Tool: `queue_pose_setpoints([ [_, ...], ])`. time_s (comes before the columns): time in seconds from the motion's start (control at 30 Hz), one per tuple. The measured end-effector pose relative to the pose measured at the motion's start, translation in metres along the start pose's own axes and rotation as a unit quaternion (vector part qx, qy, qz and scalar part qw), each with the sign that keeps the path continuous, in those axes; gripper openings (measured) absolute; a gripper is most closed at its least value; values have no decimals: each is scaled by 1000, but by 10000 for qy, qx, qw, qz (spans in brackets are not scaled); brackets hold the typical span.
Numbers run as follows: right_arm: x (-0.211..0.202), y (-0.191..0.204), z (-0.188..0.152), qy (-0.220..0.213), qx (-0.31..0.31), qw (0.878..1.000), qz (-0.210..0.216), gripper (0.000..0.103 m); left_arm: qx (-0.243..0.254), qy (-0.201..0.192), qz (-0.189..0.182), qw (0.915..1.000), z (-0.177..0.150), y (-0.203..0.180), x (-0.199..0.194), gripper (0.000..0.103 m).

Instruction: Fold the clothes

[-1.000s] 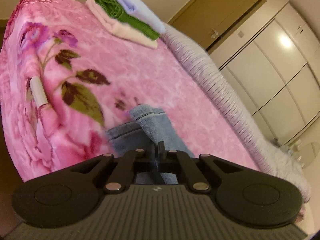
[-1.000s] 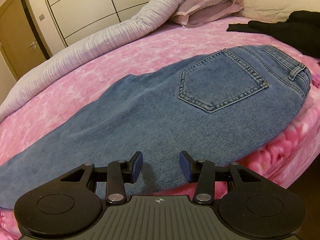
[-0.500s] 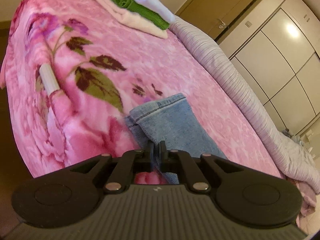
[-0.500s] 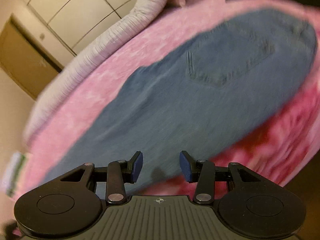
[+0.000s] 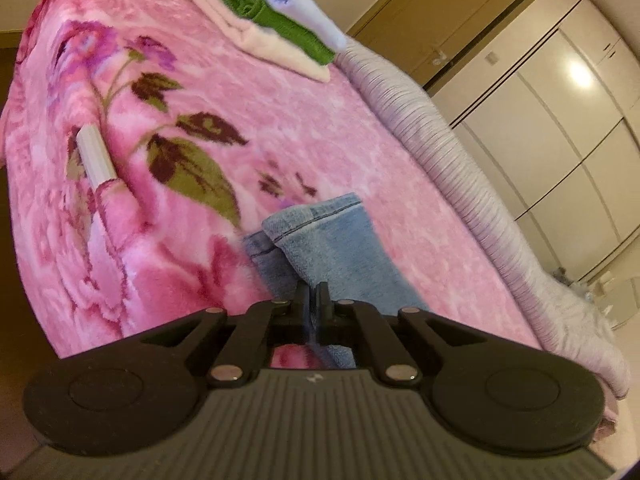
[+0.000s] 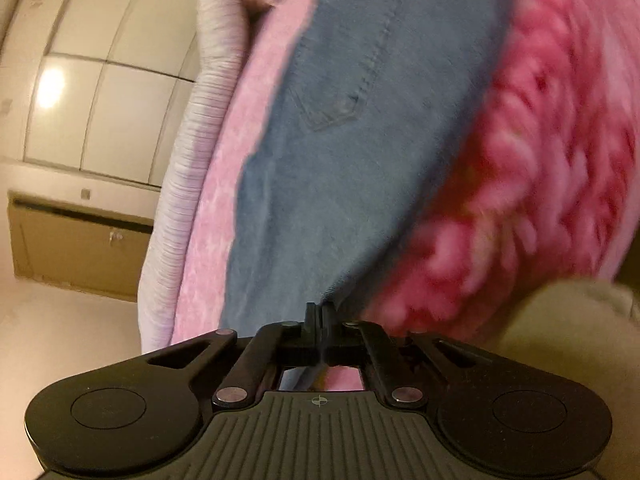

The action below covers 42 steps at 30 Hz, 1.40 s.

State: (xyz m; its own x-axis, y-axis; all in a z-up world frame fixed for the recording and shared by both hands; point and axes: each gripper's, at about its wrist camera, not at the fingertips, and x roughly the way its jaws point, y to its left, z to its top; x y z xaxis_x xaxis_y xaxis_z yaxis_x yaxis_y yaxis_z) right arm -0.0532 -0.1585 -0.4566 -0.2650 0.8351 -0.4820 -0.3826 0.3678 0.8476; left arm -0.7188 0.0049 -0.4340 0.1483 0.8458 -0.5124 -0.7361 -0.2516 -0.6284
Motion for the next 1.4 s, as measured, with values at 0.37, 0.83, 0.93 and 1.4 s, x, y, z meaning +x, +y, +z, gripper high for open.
queue_pose_setpoints([
  [0.37,1,31,-9,-169,-1131,9908,-725,14,-690,290,37,9972,1,14,-5,17],
  [0.83,-16,51,-9,-578,-1703,9774,-1116,22,-984,120,228,9948,-4,0,23,26],
  [0.93,-15,49,-3,-611,-1681,9769,-1168,23,-734,61,327,9967,-4,-11,26,8],
  [1.4,-46,30,36,-1099,-1632,9721,-1280,23,3498,548,-1592,9216,-137,-267,-25,8],
])
